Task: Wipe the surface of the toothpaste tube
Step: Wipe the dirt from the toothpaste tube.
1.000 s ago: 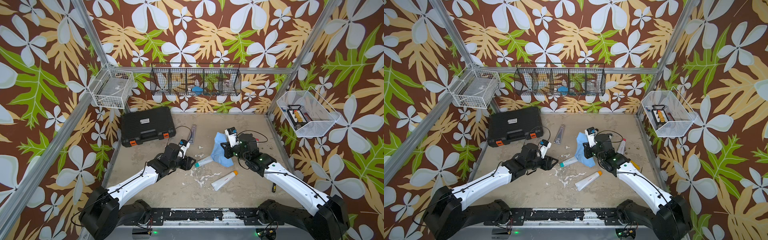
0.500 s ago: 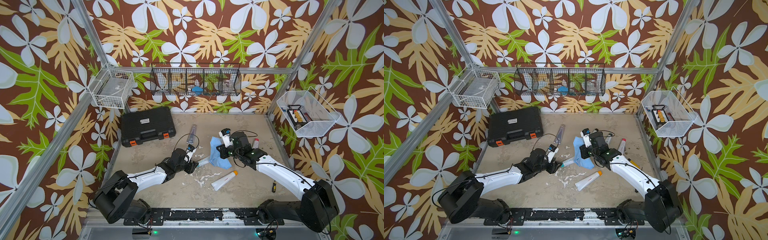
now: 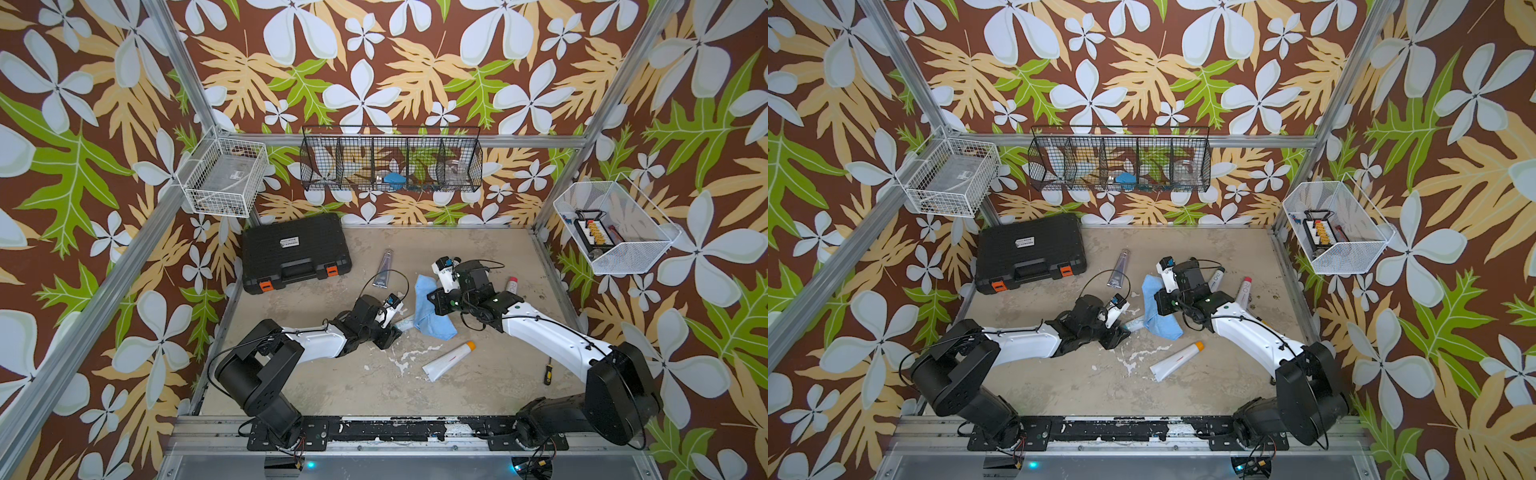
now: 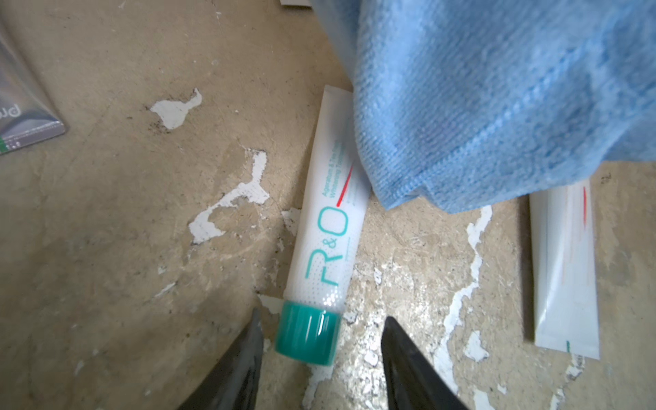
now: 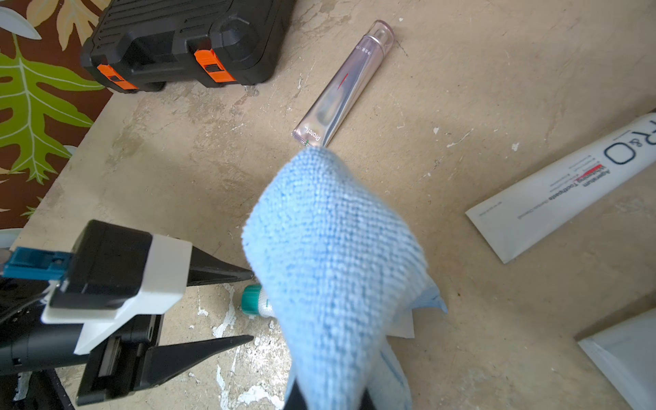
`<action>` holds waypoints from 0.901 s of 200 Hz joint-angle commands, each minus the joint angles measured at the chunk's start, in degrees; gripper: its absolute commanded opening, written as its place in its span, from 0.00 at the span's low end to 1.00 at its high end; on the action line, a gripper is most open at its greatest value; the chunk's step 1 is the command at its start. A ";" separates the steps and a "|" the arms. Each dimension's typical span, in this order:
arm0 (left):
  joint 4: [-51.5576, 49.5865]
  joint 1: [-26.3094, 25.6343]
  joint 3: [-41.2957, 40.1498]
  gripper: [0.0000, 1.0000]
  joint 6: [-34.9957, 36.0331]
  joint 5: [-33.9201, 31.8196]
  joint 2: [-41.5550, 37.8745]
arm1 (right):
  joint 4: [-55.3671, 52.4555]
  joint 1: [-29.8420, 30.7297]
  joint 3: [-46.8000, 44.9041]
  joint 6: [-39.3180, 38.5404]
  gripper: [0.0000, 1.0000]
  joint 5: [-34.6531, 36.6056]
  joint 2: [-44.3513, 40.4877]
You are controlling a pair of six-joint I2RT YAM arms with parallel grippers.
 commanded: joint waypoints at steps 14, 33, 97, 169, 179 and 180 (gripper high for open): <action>-1.17 -0.01 1.59 0.56 2.05 -0.25 2.05 | 1.89 0.03 -0.35 0.74 0.00 -2.68 0.69; -1.64 0.03 1.65 0.55 2.45 -0.38 2.26 | 2.56 0.03 -0.96 1.60 0.00 -3.03 0.82; -2.82 -0.01 2.61 0.46 3.07 -0.73 3.92 | 7.55 0.04 -2.69 5.83 0.00 -6.94 3.96; -2.71 0.01 3.09 0.31 3.41 -0.82 4.62 | 11.84 0.95 -2.73 8.41 0.00 -13.63 11.19; -2.75 0.01 3.30 0.30 3.50 -0.73 4.94 | 11.35 1.42 -2.25 8.07 0.00 -13.39 11.86; -2.77 0.03 3.35 0.30 3.51 -0.73 4.96 | 11.31 1.45 -2.17 8.02 0.00 -13.33 11.90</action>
